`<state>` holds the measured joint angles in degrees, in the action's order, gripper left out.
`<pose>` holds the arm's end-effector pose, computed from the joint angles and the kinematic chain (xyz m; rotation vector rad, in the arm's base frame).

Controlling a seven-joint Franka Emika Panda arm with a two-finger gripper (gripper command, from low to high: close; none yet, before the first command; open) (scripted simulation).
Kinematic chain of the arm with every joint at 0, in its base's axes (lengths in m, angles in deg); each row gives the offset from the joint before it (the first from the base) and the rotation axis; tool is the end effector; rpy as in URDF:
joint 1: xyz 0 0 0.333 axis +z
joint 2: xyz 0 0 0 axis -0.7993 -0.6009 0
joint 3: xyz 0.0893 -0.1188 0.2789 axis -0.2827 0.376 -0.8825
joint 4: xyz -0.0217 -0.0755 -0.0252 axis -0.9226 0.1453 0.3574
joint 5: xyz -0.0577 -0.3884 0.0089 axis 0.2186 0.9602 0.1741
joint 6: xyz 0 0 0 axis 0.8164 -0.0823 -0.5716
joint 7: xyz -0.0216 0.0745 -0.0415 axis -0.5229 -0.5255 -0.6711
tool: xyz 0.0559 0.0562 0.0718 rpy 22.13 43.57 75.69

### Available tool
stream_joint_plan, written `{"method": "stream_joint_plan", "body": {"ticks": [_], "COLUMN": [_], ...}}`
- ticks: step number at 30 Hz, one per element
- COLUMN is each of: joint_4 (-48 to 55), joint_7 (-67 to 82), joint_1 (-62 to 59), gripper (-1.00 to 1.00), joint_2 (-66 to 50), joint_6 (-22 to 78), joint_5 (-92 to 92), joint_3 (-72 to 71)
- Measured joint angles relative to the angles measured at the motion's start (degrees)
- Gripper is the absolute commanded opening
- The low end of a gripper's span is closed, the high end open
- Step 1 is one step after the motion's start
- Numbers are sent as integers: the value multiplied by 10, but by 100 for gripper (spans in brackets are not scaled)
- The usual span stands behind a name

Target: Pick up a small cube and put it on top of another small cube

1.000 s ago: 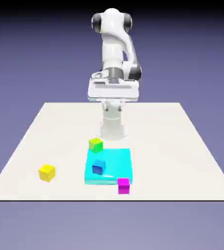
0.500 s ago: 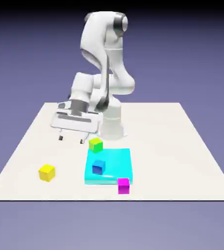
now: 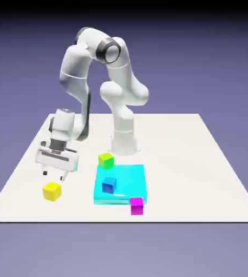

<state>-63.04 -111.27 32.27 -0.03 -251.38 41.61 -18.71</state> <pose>0.3423 -0.2841 0.1654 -2.4370 1.6928 -0.7266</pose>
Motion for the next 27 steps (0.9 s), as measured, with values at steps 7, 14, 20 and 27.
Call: {"method": "stream_joint_plan", "body": {"ticks": [7,14,20,27], "joint_4": [50,-9,-65,-129], "joint_7": [22,-5,-109,-250], "joint_1": [10,-2,-52,-119], "gripper": [-100,-100,-100,-100], "joint_2": [-105,20,138,275], "joint_6": [-49,9,20,21], "joint_5": [-71,14,152,326], "joint_3": [-14,3,-47,-121]}}
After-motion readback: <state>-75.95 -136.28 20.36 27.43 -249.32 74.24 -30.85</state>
